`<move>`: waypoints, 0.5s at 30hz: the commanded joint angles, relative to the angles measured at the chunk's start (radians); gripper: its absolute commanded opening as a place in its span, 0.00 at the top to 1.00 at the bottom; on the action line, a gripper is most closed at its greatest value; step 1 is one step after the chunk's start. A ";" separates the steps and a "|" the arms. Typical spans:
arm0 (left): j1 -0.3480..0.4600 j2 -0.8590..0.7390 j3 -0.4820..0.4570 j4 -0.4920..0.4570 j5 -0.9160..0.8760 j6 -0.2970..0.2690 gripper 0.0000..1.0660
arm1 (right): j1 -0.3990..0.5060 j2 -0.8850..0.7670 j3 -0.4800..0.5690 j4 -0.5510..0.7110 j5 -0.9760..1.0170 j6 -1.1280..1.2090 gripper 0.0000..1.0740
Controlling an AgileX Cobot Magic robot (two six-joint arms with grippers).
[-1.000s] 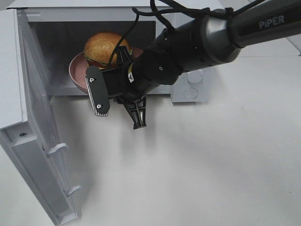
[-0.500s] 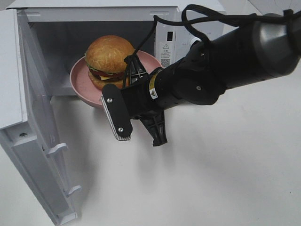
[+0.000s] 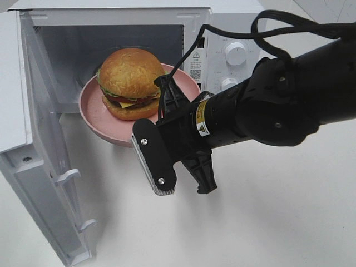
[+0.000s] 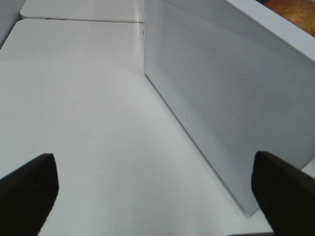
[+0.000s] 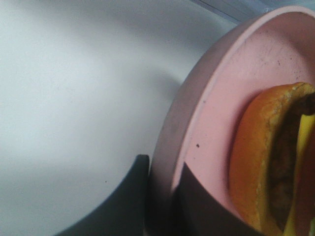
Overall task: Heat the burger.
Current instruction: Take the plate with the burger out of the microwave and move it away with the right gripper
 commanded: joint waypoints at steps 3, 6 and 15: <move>0.004 -0.008 0.004 0.000 -0.005 -0.005 0.06 | 0.017 -0.067 0.033 -0.016 -0.071 -0.001 1.00; 0.004 -0.008 0.004 0.000 -0.005 -0.005 0.06 | 0.029 -0.095 0.065 -0.016 -0.069 0.001 1.00; 0.004 -0.008 0.004 0.000 -0.005 -0.005 0.06 | 0.052 -0.206 0.157 -0.015 -0.035 0.052 1.00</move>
